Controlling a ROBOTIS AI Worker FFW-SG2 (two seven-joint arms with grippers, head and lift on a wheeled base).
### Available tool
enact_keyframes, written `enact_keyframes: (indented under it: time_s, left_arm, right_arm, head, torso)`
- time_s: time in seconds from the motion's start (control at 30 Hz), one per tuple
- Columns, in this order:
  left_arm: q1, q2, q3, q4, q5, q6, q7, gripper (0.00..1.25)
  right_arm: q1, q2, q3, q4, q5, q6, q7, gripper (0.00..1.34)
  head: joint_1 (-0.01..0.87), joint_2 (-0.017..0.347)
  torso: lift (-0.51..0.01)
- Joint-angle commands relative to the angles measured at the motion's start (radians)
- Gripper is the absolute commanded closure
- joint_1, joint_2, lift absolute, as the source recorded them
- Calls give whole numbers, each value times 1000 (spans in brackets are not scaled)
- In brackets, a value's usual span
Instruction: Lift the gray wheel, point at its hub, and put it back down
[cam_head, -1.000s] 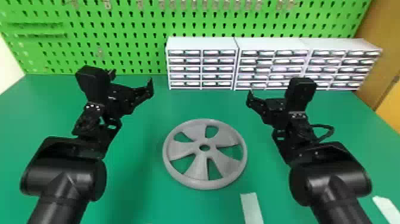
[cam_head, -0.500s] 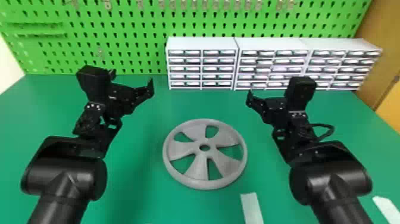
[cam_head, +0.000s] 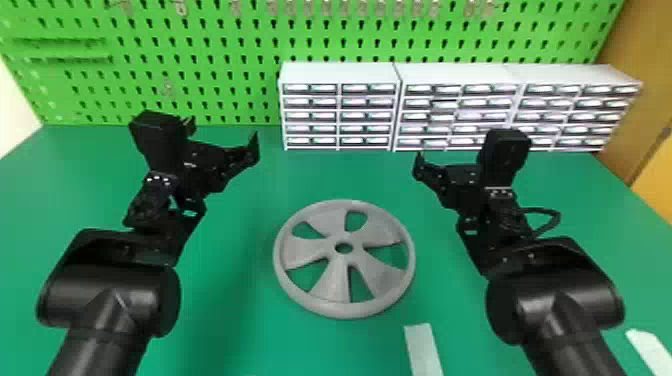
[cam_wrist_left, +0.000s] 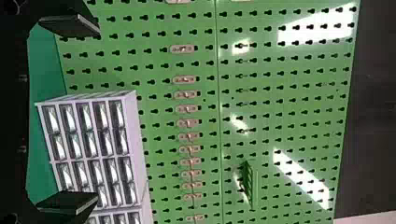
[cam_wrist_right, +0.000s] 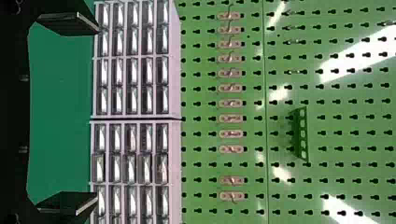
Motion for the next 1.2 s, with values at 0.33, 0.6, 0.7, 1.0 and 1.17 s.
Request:
enact_keyframes:
  time_s: [0.33, 0.6, 0.7, 1.0, 1.17]
  left_arm:
    - [2, 0, 3, 0, -1, 0, 0, 55]
    - [2, 0, 5, 0, -1, 0, 0, 55]
    - [2, 0, 5, 0, -1, -1, 0, 55]
    - [0, 0, 5, 0, -1, -3, 0, 56]
    - [0, 0, 2, 0, 0, -5, 0, 56]
  right_arm:
    - [1, 0, 0, 0, -4, 0, 0, 56]
    - [1, 0, 2, 0, -4, 0, 0, 58]
    - [1, 2, 2, 0, -4, 0, 0, 58]
    - [1, 2, 2, 0, -9, 0, 0, 58]
    - [1, 3, 0, 0, -10, 0, 0, 58]
  head:
    - [692, 48]
    - [692, 48]
    - [692, 48]
    - [692, 48]
    - [692, 48]
  torso:
    - [-88]
    - [-88]
    - [-88]
    - [-88]
    - [-88]
